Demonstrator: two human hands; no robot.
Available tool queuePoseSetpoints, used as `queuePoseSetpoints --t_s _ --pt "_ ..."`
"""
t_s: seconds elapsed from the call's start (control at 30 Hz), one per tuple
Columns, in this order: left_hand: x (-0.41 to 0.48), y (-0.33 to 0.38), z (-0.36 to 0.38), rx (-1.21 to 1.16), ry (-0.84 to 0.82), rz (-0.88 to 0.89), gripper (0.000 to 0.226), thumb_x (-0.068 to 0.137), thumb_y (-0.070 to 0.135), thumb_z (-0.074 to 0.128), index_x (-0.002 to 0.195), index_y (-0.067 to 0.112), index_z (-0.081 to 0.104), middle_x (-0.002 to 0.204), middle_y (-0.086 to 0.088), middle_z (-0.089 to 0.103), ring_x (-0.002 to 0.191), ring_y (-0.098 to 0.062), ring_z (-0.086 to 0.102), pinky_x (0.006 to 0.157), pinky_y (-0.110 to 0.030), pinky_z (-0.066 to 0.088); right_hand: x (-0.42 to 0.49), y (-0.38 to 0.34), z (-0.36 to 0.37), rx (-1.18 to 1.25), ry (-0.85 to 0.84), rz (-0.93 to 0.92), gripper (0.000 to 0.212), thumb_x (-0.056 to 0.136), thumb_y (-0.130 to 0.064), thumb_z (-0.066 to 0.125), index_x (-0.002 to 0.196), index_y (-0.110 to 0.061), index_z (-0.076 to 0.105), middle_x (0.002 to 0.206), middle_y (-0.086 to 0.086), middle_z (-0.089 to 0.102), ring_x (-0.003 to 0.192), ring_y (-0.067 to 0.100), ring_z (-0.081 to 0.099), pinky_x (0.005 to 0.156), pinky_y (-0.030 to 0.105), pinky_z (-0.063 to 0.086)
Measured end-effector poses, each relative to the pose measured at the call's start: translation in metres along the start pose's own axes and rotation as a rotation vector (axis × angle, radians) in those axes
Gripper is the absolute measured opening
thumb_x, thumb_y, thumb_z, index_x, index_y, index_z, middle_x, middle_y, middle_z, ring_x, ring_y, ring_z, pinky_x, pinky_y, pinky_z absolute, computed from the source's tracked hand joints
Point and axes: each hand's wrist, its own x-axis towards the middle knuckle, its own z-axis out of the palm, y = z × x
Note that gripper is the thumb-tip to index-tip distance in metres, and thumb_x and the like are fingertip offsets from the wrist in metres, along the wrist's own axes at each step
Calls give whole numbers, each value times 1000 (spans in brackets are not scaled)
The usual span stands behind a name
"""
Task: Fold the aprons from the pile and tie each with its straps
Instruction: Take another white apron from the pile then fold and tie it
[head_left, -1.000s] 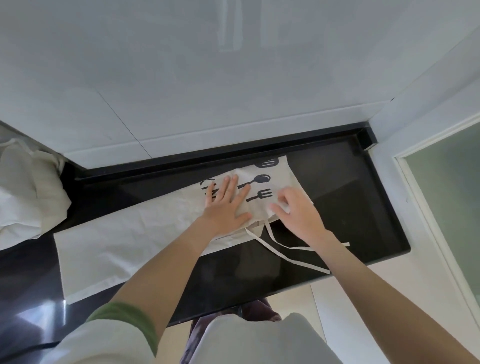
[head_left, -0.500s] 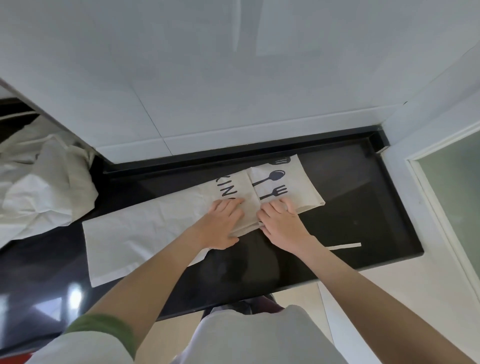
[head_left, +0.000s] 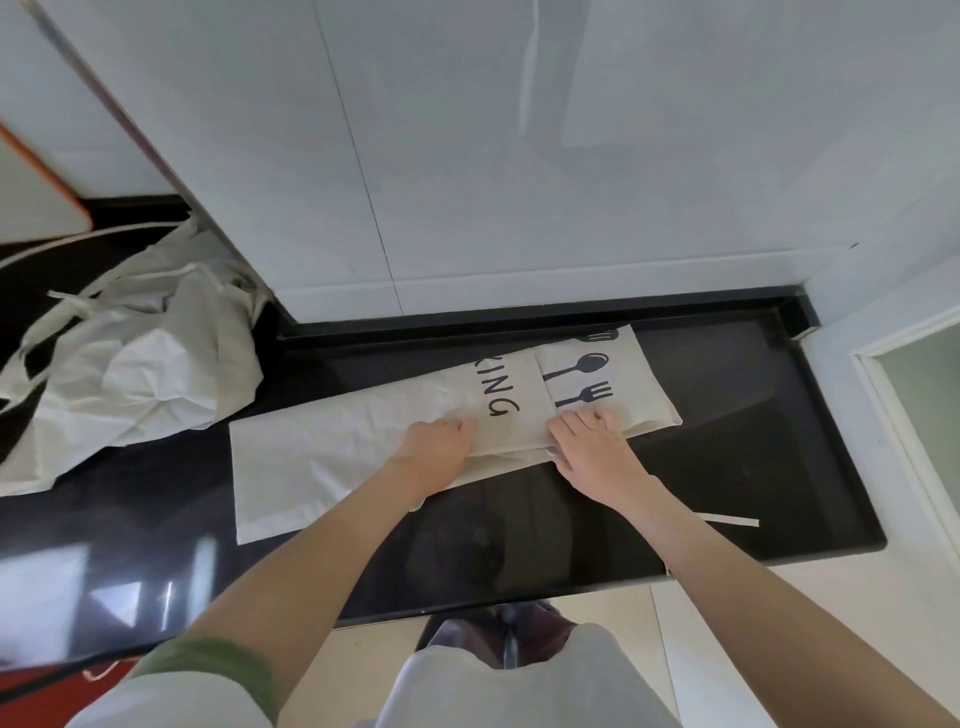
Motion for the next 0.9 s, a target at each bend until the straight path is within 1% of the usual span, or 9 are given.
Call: queuePoseSetpoints --t_s 0.2,0.27,0.37,0.43,0.53,0.7,0.73,0.8,0.9 --pt "-20 -13 6 -33 -63 -14 41 91 6 46 131 10 38 123 -9 50 105 -25 52 76 -33 41 -2 0 3 28 -59 -26 28 91 -30 60 112 -12 57 113 6 61 105 26 57 96 38 44" --pt "-22 -16 7 11 -39 -10 46 87 1 52 130 8 39 121 -9 50 103 -25 52 71 -32 39 -1 -1 3 37 -81 -40 38 93 -41 57 118 -13 54 120 4 57 111 24 53 100 37 39" --pt "-23 -18 7 97 126 18 54 45 0 82 94 6 60 81 -7 57 62 -21 54 46 -27 28 1 -2 3 34 -77 -58 33 97 -35 51 122 -13 51 126 4 54 117 24 49 104 35 34" --pt "-20 -22 8 122 202 31 58 26 -7 76 77 6 53 59 -3 48 43 -17 43 39 -21 22 6 -2 2 29 -89 -77 24 100 -24 46 121 -13 51 126 3 53 119 23 47 104 33 32" --pt "-24 -20 3 117 258 9 56 34 -7 60 83 11 40 50 2 43 37 -11 38 35 -19 22 11 0 -2 61 -124 -70 21 100 -15 47 120 -14 51 125 2 54 117 20 46 102 30 33" --pt "-31 -25 11 126 141 152 69 32 -6 74 91 10 42 60 -2 50 44 -16 46 39 -21 20 13 5 -9 55 -80 -13 21 95 -4 49 114 -10 52 121 5 55 115 22 48 97 28 35" --pt "-33 -24 11 117 88 194 63 46 -4 76 99 7 44 73 -5 55 55 -19 52 43 -24 26 13 5 -9 28 -82 -11 27 92 1 49 117 -9 52 123 6 55 116 24 47 99 29 34" --pt "-32 -24 20 49 10 229 39 84 0 56 120 7 42 103 -9 55 84 -25 56 59 -32 38 13 3 -6 -12 -110 7 36 89 4 49 123 -9 50 130 7 52 122 25 45 104 31 32" --pt "-37 -26 22 -82 -66 239 23 101 19 36 121 13 46 110 -6 55 95 -24 54 74 -34 43 13 1 -2 -24 -144 25 39 92 1 48 129 -10 46 138 7 47 130 24 40 110 31 27"
